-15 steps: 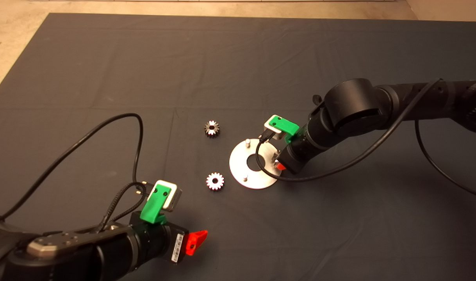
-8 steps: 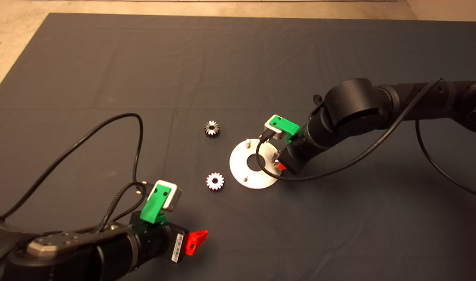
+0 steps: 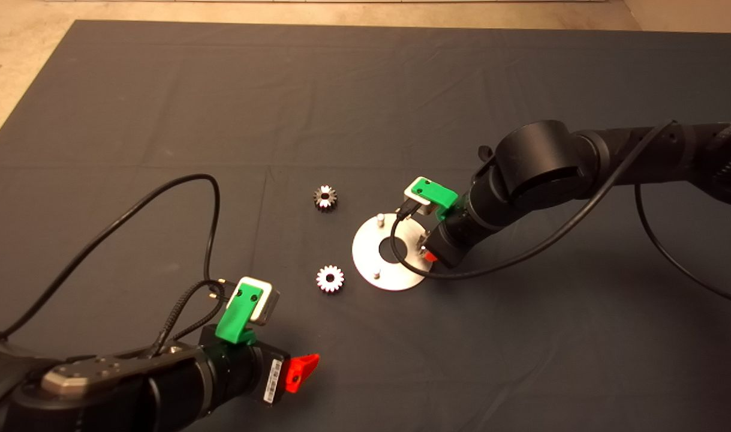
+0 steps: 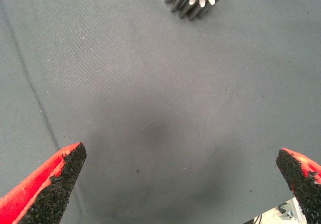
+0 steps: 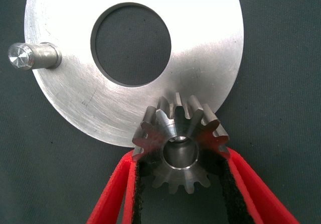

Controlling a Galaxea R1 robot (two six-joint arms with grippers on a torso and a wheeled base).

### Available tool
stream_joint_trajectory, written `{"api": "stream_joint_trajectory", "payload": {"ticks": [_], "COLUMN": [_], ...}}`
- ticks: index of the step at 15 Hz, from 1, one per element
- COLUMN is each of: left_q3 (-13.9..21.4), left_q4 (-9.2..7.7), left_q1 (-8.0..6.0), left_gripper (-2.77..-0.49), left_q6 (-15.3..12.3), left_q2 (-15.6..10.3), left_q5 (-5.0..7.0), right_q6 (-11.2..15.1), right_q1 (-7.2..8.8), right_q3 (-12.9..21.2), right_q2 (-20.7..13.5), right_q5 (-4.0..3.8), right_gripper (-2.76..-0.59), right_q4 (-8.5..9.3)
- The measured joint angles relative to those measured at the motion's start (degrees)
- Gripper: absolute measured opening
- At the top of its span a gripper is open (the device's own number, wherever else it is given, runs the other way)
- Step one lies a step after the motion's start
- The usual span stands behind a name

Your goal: Install three planetary gears onto the carrier pins

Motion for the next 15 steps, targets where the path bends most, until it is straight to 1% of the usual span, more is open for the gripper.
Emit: {"api": "stream_joint_trajectory", "payload": {"ticks": [2, 6, 8, 10, 13, 14, 15], "left_q3": [0.0, 0.0, 0.0, 0.0, 0.0, 0.0, 0.0], "left_q4": [0.01, 0.02, 0.02, 0.01, 0.01, 0.02, 0.02], "left_q1": [0.0, -0.01, -0.01, -0.01, -0.01, -0.01, -0.01], "left_gripper": [-0.5, -0.5, -0.5, -0.5, -0.5, -0.5, -0.5], "left_q6": [0.0, 0.0, 0.0, 0.0, 0.0, 0.0, 0.0], "left_q2": [-0.02, -0.02, -0.02, -0.02, -0.02, -0.02, -0.05], "left_q5": [0.0, 0.0, 0.0, -0.01, 0.0, 0.0, 0.0], "right_q6": [0.0, 0.0, 0.0, -0.02, -0.05, -0.03, -0.05], "right_q1": [0.0, -0.04, -0.06, -0.06, -0.06, -0.1, -0.1], "right_q3": [-0.09, -0.09, -0.09, -0.09, -0.09, -0.09, -0.09], "right_q2": [0.35, 0.44, 0.52, 0.5, 0.44, 0.37, 0.3], "right_q5": [-0.39, -0.58, -1.16, -2.44, -2.84, -3.23, -3.45], "right_gripper": [-2.44, -2.44, -2.44, -2.44, -2.44, -2.44, -2.44], "right_q4": [-0.02, -0.02, -0.02, -0.02, 0.0, 0.03, 0.03]}}
